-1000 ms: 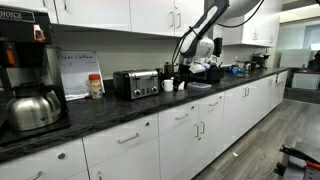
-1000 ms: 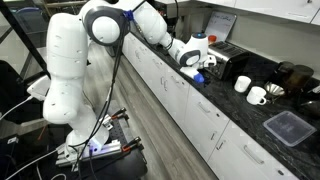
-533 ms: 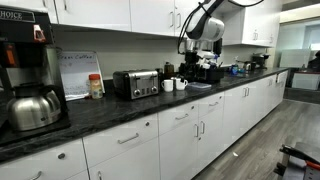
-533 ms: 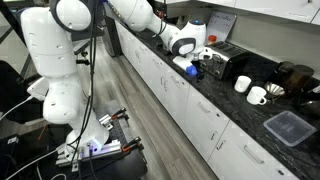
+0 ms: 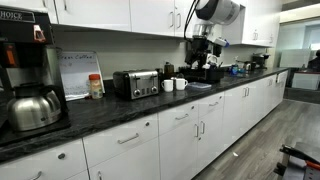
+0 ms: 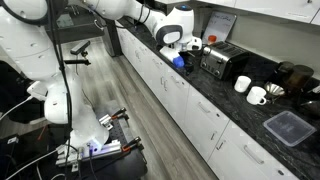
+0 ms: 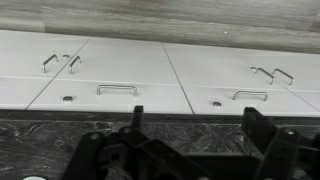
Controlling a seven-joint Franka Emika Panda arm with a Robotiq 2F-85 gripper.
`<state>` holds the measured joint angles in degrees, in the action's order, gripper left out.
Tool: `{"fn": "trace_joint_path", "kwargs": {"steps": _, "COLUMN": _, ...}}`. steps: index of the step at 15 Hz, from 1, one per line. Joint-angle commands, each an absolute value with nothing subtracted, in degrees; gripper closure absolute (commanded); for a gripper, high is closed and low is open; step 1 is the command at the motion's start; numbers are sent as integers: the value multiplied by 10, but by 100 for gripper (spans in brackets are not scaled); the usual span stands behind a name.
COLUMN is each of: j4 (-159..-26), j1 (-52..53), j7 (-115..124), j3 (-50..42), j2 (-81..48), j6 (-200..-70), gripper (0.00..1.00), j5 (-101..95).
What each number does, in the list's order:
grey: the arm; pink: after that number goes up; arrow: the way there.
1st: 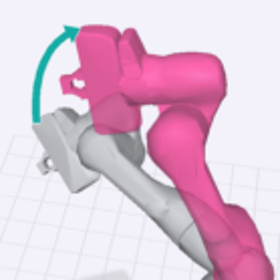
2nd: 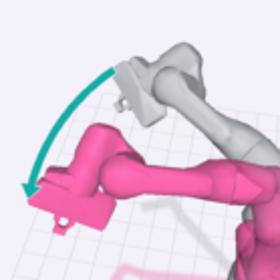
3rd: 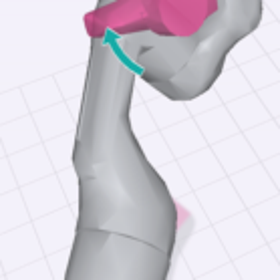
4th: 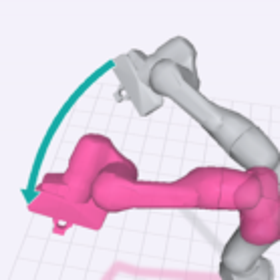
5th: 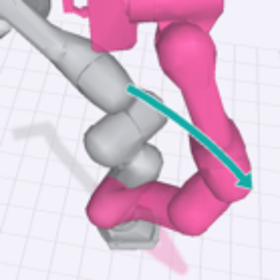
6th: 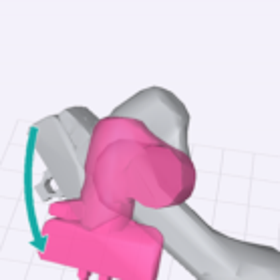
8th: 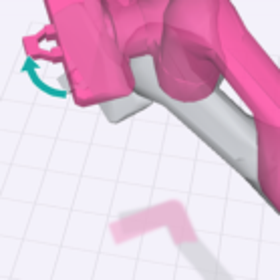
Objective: Close the open drawer
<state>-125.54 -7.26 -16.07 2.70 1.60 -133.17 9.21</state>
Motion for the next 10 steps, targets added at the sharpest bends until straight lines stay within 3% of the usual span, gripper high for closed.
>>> {"fn": "trace_joint_path", "kwargs": {"steps": 1, "j4": -1326, "j1": -47, "j7": -152, "j3": 5, "j2": 103, "j6": -1312, "gripper": 0, "j5": 92}}
{"fn": "trace_joint_path", "kwargs": {"steps": 6, "j4": -1387, "j1": -32, "j7": -101, "j3": 0, "j2": 201, "j6": -1272, "gripper": 0, "j5": 57}}
{"fn": "trace_joint_path", "kwargs": {"steps": 7, "j4": -1351, "j1": -25, "j7": -116, "j3": -7, "j2": 155, "j6": -1286, "gripper": 0, "j5": 71}}
{"fn": "trace_joint_path", "kwargs": {"steps": 10, "j4": -1376, "j1": -23, "j7": -101, "j3": -7, "j2": 195, "j6": -1276, "gripper": 0, "j5": 59}}
